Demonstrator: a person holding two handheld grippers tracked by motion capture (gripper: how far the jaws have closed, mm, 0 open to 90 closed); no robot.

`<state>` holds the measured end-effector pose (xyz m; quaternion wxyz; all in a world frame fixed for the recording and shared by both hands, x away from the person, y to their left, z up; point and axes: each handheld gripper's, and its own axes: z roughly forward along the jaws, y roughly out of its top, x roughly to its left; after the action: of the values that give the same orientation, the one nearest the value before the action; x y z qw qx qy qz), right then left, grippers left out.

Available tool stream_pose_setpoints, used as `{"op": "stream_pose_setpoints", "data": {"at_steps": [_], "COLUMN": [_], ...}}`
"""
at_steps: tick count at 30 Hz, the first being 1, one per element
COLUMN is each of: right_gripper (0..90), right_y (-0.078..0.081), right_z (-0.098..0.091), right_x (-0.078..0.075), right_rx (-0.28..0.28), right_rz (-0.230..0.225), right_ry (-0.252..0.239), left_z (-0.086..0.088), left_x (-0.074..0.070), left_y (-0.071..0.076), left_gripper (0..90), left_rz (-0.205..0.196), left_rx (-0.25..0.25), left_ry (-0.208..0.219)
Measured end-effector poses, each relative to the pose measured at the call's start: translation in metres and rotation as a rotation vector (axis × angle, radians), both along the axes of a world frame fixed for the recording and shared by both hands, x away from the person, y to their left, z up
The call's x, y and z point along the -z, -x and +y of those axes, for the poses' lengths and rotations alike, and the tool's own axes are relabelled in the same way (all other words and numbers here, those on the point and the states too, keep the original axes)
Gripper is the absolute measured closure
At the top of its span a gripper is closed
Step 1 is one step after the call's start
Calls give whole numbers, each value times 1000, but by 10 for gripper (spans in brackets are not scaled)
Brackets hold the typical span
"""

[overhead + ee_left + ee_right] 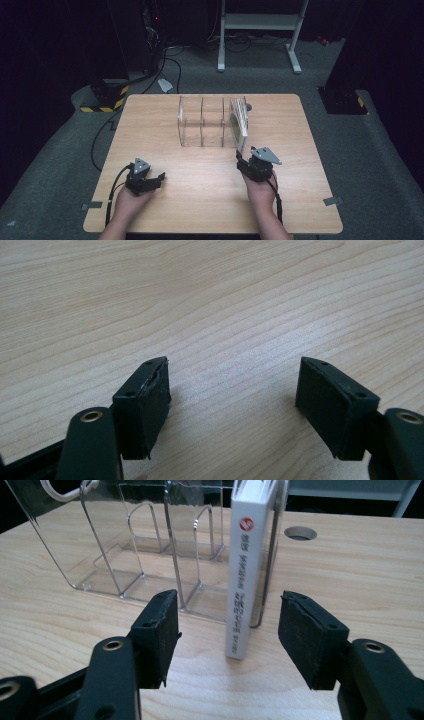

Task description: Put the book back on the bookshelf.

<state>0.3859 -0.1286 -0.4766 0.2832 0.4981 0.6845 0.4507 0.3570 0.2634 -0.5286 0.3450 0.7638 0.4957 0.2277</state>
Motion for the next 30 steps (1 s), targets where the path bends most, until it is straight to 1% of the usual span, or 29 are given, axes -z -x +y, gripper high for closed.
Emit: {"op": "stream_pose_setpoints", "data": {"at_steps": [4, 5, 7, 8, 9, 10, 11, 12, 13, 16, 18, 21, 25, 26, 27, 28, 30], "right_gripper": [387, 367, 360, 342, 333, 319, 319, 304, 296, 261, 258, 258, 261, 263, 268, 264, 257], "right_y": [3, 5, 5, 7, 7, 8, 8, 8, 9, 10, 12, 14, 19, 19, 21, 22, 23], "right_z": [-7, -14, -17, -24, -27, -32, -32, -42, -46, -64, -76, -92, -107, -109, -111, -113, -116], "right_x": [2, 5, 6, 9, 10, 13, 13, 17, 19, 28, 33, 41, 47, 47, 47, 47, 47], "right_rx": [0, -3, 0, 5, 6, 8, 8, 15, 22, 46, 74, 108, 141, 148, 156, 155, 146], "right_rz": [1, 9, 15, 30, 38, 57, 57, 76, 84, 143, 184, 222, 273, 281, 278, 276, 277], "right_ry": [8, 12, 16, 29, 32, 35, 35, 63, 72, 91, 87, 117, 150, 153, 154, 163, 162], "left_z": [0, 0, 0, 0, 0, 0, 0, 0, 0, 0, 0, 0, 0, 0, 0, 0, 0], "left_x": [0, 0, 0, 0, 0, 0, 0, 0, 0, 0, 0, 0, 0, 0, 0, 0, 0], "left_y": [1, 2, 2, 2, 2, 3, 3, 3, 3, 3, 3, 3, 3, 3, 3, 3, 4], "left_gripper": [298, 298, 298, 298, 298, 298, 298, 297, 297, 297, 297, 297, 297, 297, 297, 297, 297], "left_rz": [2, 1, 0, 1, 1, 1, 1, 1, 1, 1, 1, -1, -1, -1, 0, 0, 2], "left_rx": [0, -1, -1, -1, -1, 0, 0, 1, 1, 1, 1, 3, 4, 4, 3, 3, 1], "left_ry": [1, 0, 0, 1, 1, 1, 1, 1, 1, 1, 1, -1, -2, -1, -1, -1, 2]}}
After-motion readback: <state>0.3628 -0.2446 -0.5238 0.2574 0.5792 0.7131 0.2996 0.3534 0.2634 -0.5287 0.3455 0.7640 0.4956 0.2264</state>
